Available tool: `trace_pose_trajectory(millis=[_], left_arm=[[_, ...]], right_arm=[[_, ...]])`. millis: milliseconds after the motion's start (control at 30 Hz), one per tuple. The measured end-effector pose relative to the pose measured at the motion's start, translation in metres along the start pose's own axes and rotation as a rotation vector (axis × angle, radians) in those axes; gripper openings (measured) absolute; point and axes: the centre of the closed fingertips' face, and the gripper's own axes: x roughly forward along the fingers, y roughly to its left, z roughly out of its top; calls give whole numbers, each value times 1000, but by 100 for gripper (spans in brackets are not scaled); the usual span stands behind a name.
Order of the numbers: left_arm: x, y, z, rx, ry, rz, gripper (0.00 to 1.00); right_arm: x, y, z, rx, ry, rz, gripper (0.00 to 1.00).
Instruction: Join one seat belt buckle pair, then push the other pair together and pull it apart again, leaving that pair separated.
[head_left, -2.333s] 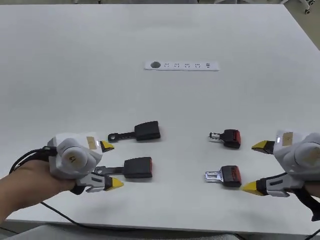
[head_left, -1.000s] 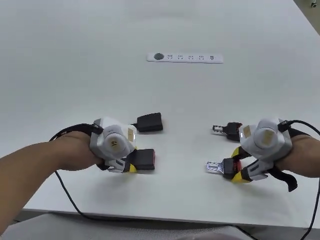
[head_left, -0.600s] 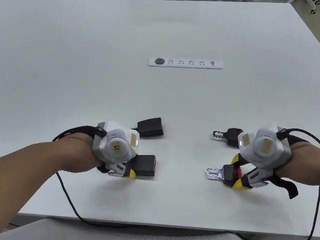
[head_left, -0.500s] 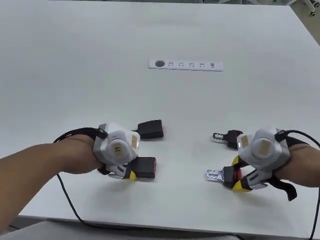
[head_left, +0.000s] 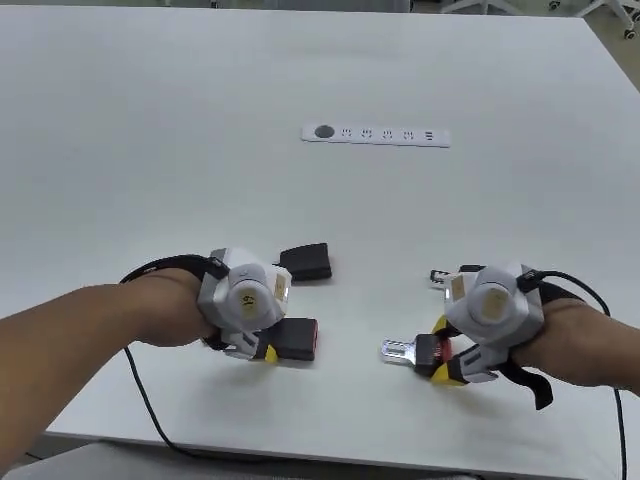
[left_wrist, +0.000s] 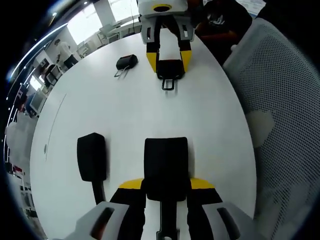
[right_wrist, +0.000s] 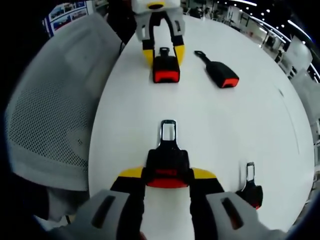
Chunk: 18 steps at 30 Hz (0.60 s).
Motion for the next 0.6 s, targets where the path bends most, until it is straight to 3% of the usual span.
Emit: trace_pose_trajectory(millis=[333,600], left_arm=[[0,0,0,-4,8,-3,32],[1,-1,1,14,14,-9,32]], right_arm=[[22,1,47,-18,-44,12,34],[32,4,67,-44,-45,23,34]])
